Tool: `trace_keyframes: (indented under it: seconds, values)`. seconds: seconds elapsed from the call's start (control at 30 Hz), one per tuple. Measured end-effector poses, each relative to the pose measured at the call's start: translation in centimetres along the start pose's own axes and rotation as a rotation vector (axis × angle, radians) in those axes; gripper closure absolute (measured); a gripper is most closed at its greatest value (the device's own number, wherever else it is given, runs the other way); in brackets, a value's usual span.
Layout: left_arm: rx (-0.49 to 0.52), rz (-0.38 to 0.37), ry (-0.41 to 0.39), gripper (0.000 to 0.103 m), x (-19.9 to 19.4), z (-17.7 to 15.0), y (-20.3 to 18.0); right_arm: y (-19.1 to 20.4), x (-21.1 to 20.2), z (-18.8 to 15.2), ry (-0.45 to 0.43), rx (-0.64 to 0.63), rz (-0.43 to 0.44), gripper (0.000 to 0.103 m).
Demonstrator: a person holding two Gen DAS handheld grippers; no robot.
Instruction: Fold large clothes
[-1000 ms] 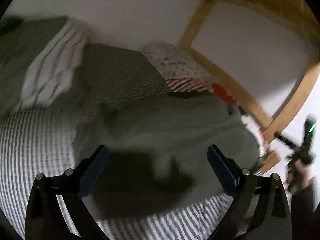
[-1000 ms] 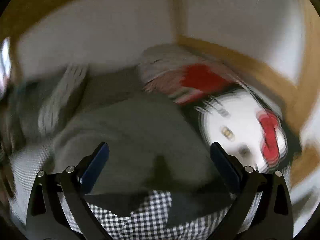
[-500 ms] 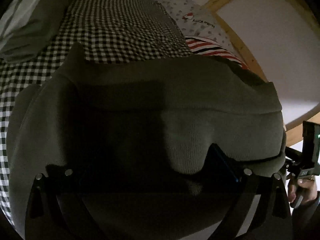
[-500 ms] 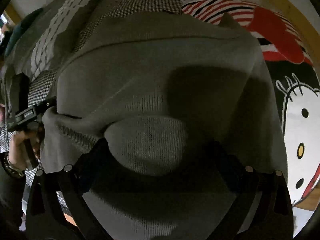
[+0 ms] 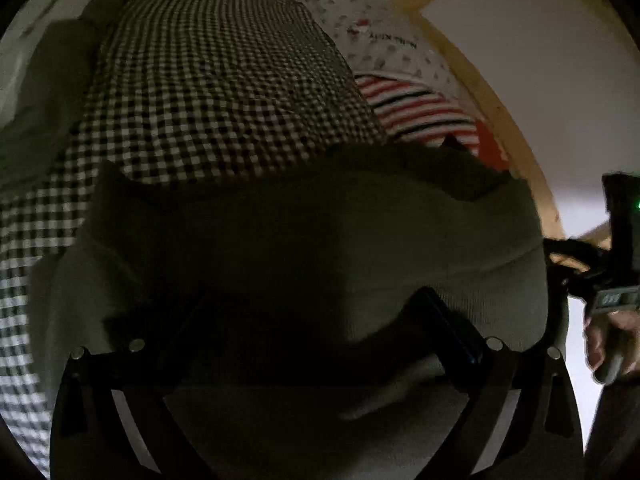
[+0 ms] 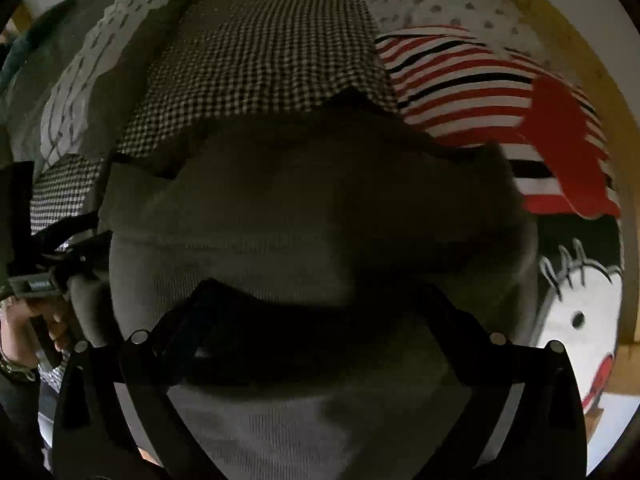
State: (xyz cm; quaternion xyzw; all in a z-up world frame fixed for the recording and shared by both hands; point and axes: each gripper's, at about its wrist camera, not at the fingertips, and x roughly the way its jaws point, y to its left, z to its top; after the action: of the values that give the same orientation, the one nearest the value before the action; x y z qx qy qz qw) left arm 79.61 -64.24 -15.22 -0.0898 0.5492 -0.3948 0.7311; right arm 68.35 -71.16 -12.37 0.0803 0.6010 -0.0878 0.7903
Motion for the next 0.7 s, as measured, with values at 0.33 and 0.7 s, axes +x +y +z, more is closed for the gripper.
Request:
trace_keyframes:
  seconds: [0.33, 0.7]
  values:
    - [-0.111, -0.185, -0.201, 0.076, -4.8, 1.7, 0.9, -5.2, -4.2, 2.3, -0.322, 0.152, 0.237, 0.088]
    - [-0.136, -0.089, -0.198, 0.019, -3.0, 2.5, 2.2, -6.6, -2.7, 2.7, -0.283, 0.201, 0.137, 0.015]
